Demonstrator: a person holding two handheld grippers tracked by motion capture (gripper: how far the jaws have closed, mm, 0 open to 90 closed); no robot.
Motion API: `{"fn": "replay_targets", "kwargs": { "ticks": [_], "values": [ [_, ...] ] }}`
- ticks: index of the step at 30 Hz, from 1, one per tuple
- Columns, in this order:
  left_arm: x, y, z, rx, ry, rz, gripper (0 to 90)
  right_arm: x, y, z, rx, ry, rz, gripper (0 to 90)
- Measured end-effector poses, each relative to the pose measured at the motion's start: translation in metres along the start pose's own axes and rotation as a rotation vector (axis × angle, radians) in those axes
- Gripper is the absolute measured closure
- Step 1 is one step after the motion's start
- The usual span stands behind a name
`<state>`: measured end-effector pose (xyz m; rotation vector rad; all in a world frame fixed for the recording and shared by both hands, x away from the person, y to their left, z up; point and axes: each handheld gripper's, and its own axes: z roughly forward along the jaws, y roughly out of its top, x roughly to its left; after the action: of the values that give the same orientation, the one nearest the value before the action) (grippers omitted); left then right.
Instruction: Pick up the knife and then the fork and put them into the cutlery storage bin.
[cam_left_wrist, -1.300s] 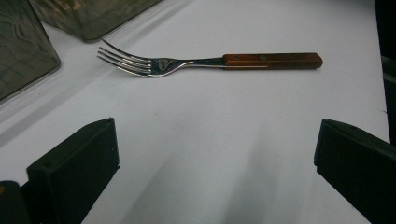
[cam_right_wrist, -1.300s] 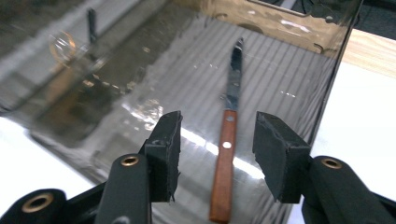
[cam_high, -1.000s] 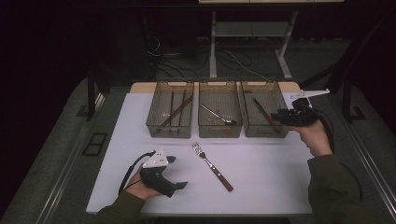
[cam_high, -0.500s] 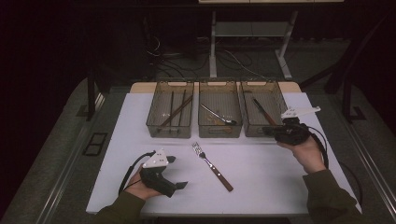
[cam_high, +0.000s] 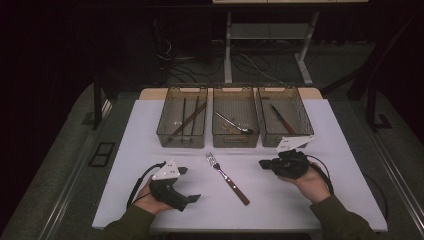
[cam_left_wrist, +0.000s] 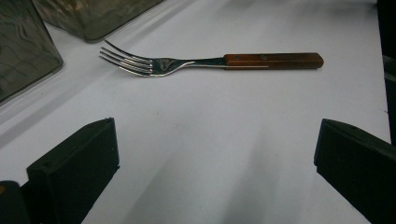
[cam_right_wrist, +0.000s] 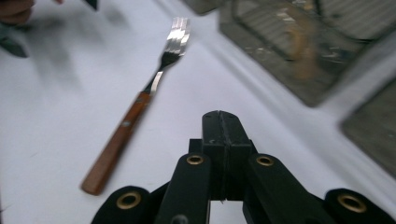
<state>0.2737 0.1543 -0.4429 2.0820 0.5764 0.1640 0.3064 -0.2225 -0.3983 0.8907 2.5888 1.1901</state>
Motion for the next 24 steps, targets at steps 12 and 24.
{"fn": "replay_targets", "kwargs": {
  "ticks": [12,24],
  "values": [
    [0.0,0.0,0.0,0.008,-0.002,0.008,0.0,0.058,0.005,0.044,0.108,0.151,-0.126,89.9],
    [0.0,0.0,0.0,0.003,-0.001,0.004,0.0,0.077,-0.002,0.069,0.197,0.161,-0.234,90.0]
  ]
}}
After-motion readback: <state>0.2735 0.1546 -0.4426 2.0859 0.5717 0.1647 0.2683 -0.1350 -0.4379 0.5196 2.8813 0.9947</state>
